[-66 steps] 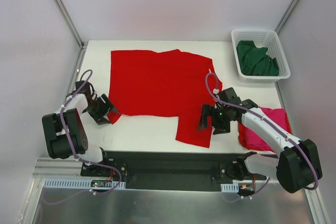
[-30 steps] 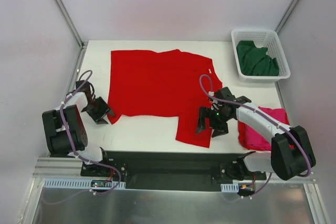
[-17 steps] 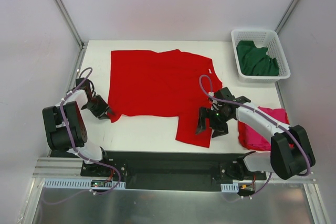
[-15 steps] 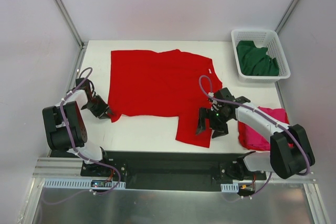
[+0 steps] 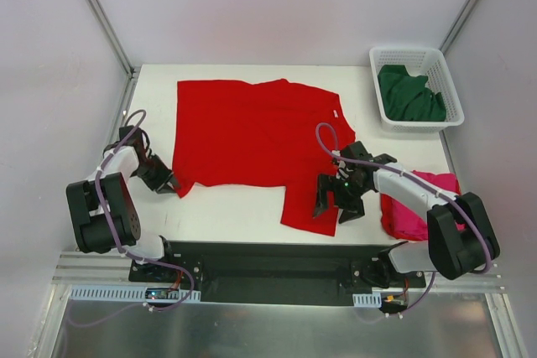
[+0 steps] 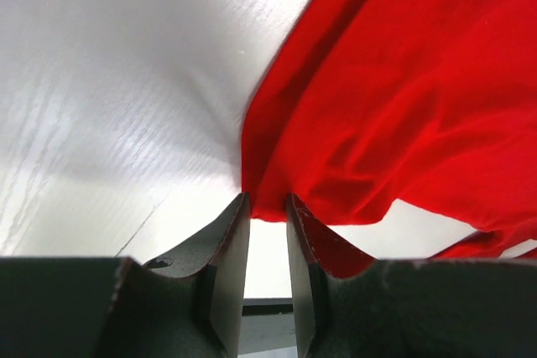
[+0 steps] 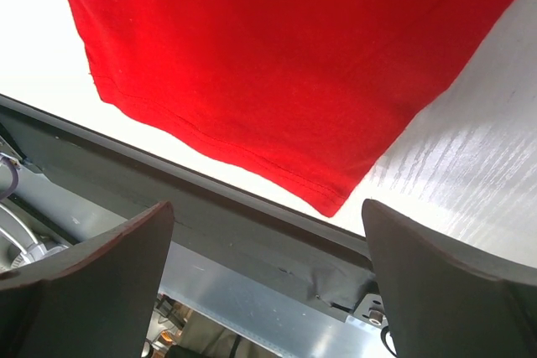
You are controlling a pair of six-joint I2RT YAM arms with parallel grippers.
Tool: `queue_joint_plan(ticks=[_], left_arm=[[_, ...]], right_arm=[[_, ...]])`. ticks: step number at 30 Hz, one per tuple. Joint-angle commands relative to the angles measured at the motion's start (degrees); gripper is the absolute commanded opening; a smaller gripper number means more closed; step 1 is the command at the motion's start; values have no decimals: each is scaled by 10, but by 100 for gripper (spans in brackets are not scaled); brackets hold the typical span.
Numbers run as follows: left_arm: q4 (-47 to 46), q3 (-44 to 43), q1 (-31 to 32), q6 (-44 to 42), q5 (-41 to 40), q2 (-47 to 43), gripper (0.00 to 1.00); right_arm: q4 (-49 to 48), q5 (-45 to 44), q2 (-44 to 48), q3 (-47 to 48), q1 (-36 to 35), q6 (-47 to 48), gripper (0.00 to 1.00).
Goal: Fold and stack the t-shirts
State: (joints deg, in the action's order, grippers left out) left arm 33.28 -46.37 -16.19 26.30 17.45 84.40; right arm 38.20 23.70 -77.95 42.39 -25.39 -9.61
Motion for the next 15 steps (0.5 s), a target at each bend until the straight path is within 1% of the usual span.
queue_joint_plan(ticks=[1,9,12,14,15], left_arm=[[57,-46,-1,-22,-49,-17,24],[83,-79,-1,-43,-95,-5,22],[86,-80,-2,-42,-80,3,22],[84,-72,-1,-33,-65,9,26],[81,-69,-2,-30,-63,9,31]], right_arm=[[5,14,-10,16,-3,14,97],[11,13,-14,21,-3,24,97],[12,13,-14,19,-3,27,97],[13,13,-12,17,-3,28,97],[14,13,-11,16,-3,30,97]])
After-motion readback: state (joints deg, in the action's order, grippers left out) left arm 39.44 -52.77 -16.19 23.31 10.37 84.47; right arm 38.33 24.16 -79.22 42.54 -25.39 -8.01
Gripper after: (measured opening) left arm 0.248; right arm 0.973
